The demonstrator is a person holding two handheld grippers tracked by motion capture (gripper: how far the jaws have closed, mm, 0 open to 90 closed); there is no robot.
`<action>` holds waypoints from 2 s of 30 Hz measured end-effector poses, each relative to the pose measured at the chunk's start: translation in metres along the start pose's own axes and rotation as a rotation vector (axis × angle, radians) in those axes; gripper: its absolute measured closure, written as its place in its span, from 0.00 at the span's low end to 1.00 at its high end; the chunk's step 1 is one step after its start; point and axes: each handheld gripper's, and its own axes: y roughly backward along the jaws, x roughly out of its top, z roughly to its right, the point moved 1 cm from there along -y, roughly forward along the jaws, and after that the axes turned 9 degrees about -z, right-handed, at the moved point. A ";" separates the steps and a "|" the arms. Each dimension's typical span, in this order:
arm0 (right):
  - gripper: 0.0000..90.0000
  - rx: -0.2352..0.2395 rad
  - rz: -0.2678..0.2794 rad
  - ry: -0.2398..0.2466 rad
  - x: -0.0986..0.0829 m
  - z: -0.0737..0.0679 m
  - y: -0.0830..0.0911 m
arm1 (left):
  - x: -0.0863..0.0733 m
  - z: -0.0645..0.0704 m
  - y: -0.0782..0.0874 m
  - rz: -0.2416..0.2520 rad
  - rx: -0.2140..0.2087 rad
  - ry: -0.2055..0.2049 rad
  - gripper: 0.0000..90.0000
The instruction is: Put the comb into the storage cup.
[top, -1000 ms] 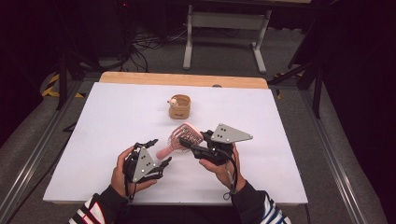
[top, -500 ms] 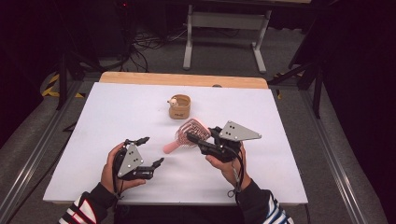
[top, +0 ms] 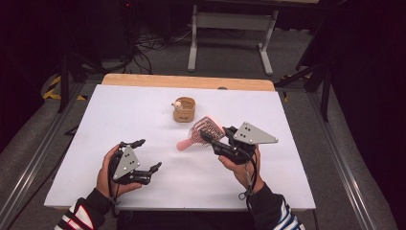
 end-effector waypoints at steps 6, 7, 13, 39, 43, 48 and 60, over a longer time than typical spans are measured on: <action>0.70 -0.033 0.010 0.007 0.002 0.004 0.007 | -0.006 -0.007 0.009 0.016 -0.006 0.026 0.11; 0.70 -0.036 0.012 0.010 0.003 0.004 0.008 | -0.007 -0.008 0.009 0.019 -0.007 0.031 0.11; 0.70 -0.064 0.026 0.013 0.005 0.008 0.014 | -0.015 -0.012 0.014 0.005 -0.003 0.047 0.09; 0.70 -0.162 0.075 0.051 0.015 0.020 0.027 | -0.036 -0.014 0.026 -0.007 -0.007 0.095 0.08; 0.70 -0.181 0.095 0.053 0.019 0.023 0.030 | -0.037 -0.016 0.026 -0.004 -0.002 0.101 0.08; 0.70 -0.200 0.097 0.060 0.024 0.028 0.029 | -0.037 -0.016 0.025 -0.003 -0.002 0.104 0.08; 0.70 -0.259 0.092 0.100 0.050 0.038 0.020 | -0.037 -0.017 0.023 -0.006 -0.001 0.104 0.08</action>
